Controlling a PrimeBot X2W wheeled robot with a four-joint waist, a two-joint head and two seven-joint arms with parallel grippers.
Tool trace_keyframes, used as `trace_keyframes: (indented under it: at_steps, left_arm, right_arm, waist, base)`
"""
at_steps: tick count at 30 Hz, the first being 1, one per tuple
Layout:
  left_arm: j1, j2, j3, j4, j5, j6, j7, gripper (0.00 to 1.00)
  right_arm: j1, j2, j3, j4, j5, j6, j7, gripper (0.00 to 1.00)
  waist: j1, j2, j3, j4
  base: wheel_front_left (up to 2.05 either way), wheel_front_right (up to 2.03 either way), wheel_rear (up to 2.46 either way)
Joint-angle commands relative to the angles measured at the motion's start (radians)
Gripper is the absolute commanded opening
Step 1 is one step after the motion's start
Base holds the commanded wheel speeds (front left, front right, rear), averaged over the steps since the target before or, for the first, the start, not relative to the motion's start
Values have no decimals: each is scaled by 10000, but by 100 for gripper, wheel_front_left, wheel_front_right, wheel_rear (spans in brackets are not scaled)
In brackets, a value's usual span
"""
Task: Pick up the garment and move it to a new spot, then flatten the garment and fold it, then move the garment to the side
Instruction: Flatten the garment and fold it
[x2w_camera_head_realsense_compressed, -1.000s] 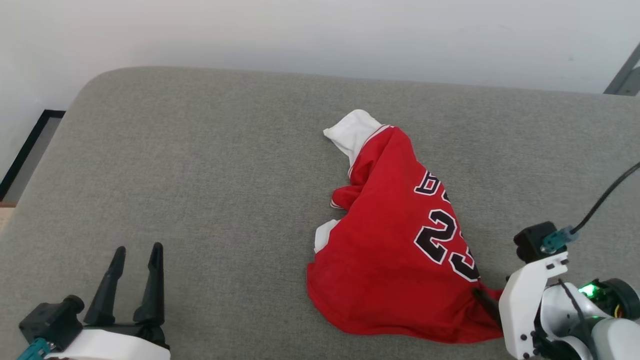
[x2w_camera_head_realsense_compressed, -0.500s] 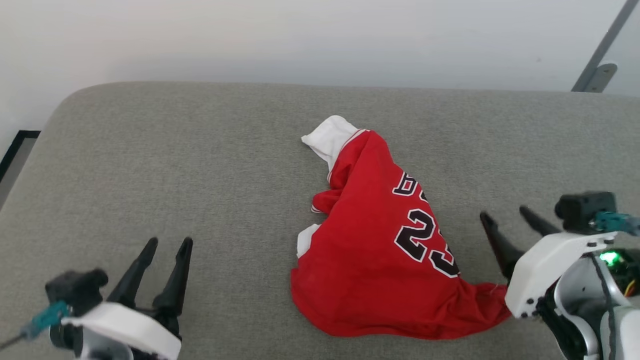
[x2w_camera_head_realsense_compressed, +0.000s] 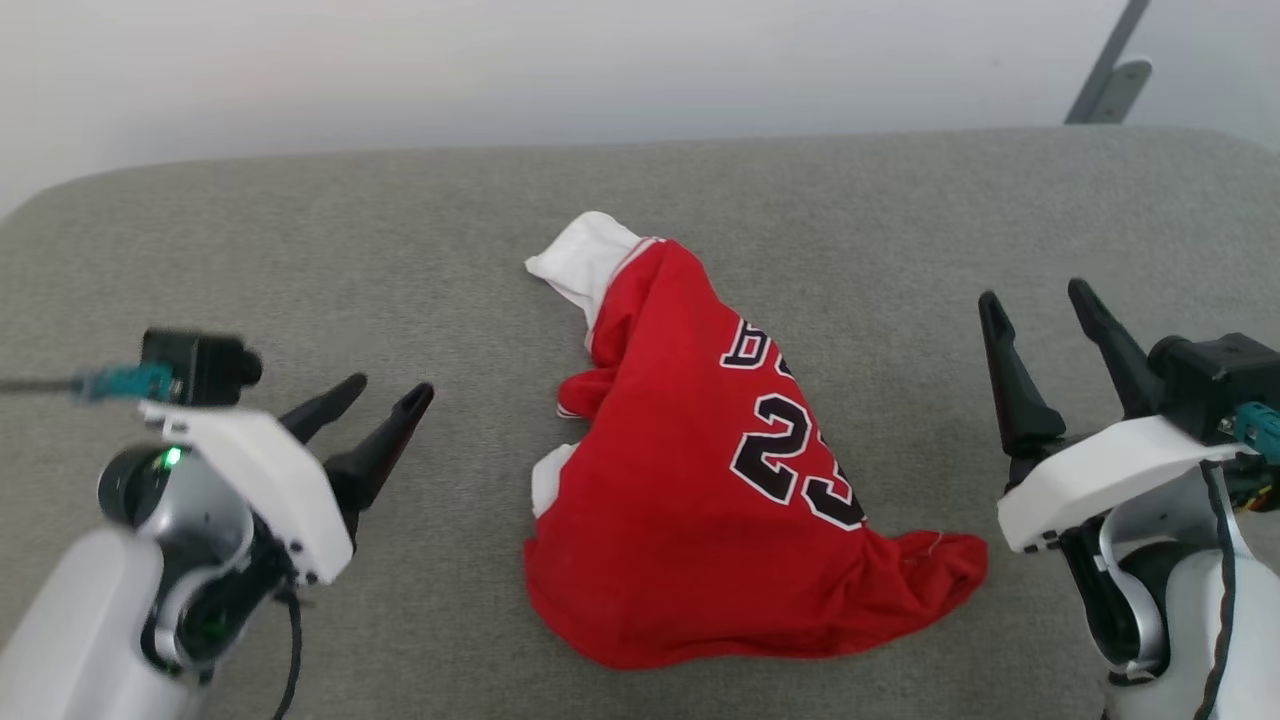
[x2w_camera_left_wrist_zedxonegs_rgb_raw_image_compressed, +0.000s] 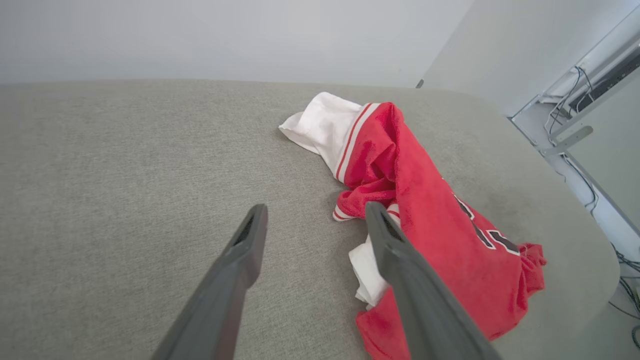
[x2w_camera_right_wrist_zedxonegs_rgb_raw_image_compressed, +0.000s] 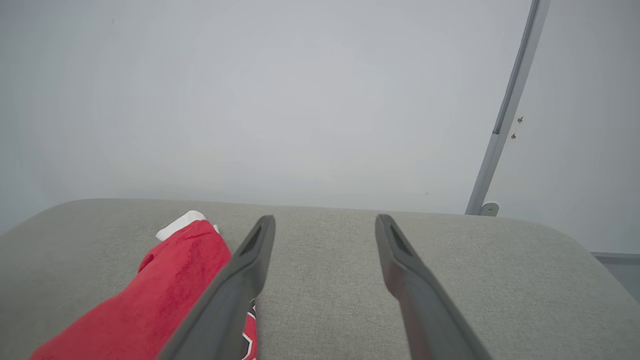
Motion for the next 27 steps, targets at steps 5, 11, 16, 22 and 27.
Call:
trace_keyframes:
  at_steps: [5,11,16,22,27]
  left_arm:
    - [-1127,113,-356,248,-365,117,1461,100]
    - [-2176,171,-1045,748,-441,191,3214,100]
    - [-2494,128,-1630,1058,-444,319,4404,100]
    - [-2302,39,-1938,1161,-693,611,5285,100]
    - [-2142,45,-2009,969,-978,979,5896,100]
  right_arm:
    - [-309,82,45,389,41,1,-624,100]
    - [-538,83,33,920,241,1,-1025,100]
    - [-692,87,21,1176,433,1,-1187,100]
    - [-789,87,-18,1345,509,1,-1285,100]
    - [-859,88,-85,1423,608,1,-1382,100]
  waist:
    - [0,0,307,-347]
    - [0,0,464,-617]
    - [0,0,539,-814]
    - [0,0,654,-1042]
    - [0,0,810,-1213]
  base:
    - [0,0,0]
    - [0,0,0]
    - [0,0,0]
    - [0,0,0]
    - [0,0,0]
